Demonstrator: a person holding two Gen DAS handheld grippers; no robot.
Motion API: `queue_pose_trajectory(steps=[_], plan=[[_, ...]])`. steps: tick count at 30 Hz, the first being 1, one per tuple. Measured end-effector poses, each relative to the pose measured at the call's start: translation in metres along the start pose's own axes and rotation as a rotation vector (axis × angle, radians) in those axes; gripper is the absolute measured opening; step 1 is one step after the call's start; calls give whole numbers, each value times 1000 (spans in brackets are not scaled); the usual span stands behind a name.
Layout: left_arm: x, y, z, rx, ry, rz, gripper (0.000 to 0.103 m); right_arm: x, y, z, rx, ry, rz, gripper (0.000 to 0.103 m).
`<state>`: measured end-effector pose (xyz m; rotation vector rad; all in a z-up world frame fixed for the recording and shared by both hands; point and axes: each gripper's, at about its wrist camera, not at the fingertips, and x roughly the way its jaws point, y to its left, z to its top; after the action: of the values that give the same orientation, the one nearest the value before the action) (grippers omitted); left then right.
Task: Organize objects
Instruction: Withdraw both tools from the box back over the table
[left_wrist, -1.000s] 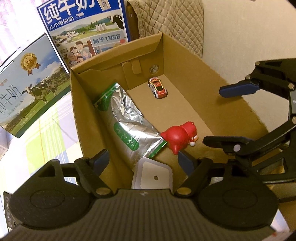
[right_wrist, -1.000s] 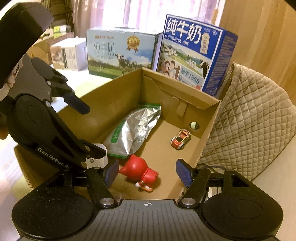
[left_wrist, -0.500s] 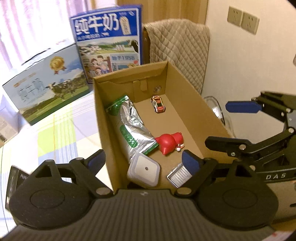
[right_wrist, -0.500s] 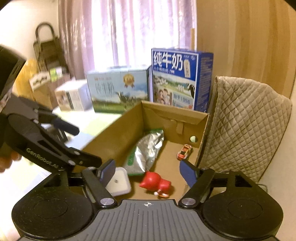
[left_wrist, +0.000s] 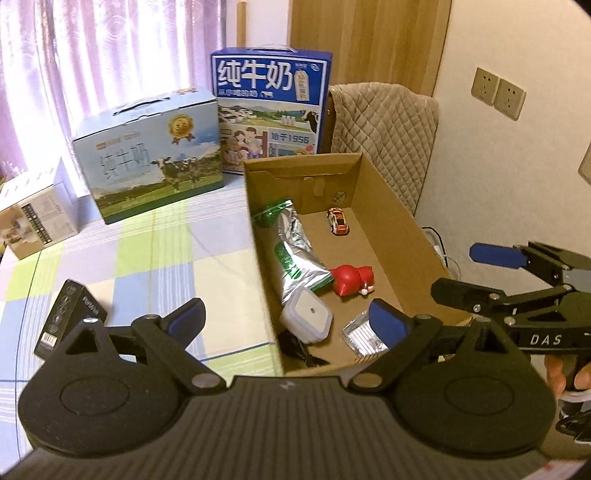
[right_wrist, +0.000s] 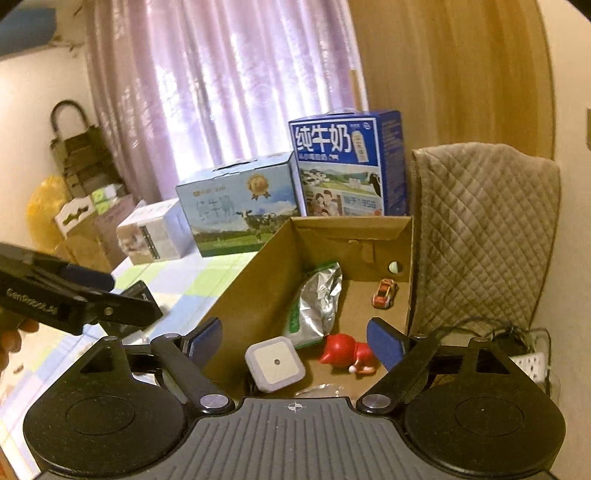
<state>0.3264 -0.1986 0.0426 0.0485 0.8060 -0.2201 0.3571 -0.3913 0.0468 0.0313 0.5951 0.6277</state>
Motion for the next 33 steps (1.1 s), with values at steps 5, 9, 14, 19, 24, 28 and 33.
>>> queue_pose_trajectory(steps=[5,9,14,19,24,28,33], plan=[[-17,27,-16,-38,-15,3,95,-8,23,-10,40,2,-20,83],[-27,50,-29,-54,-12,-1,95,-8,46,-16,48,15,-37,83],[-44,79,-49,-78,-16,-8,95,-3,79,-25,48,42,-38,83],[-59,111,-72,-105,-9,2,95,6,116,-34,36,72,-6,83],[-66,149,-100,-158,28,26,95,26,156,-45,10,121,37,83],[-73,175,-119,-193,48,42,95,42,183,-56,-6,161,66,83],[-79,204,-138,-229,70,72,95,63,212,-71,-15,212,94,83]])
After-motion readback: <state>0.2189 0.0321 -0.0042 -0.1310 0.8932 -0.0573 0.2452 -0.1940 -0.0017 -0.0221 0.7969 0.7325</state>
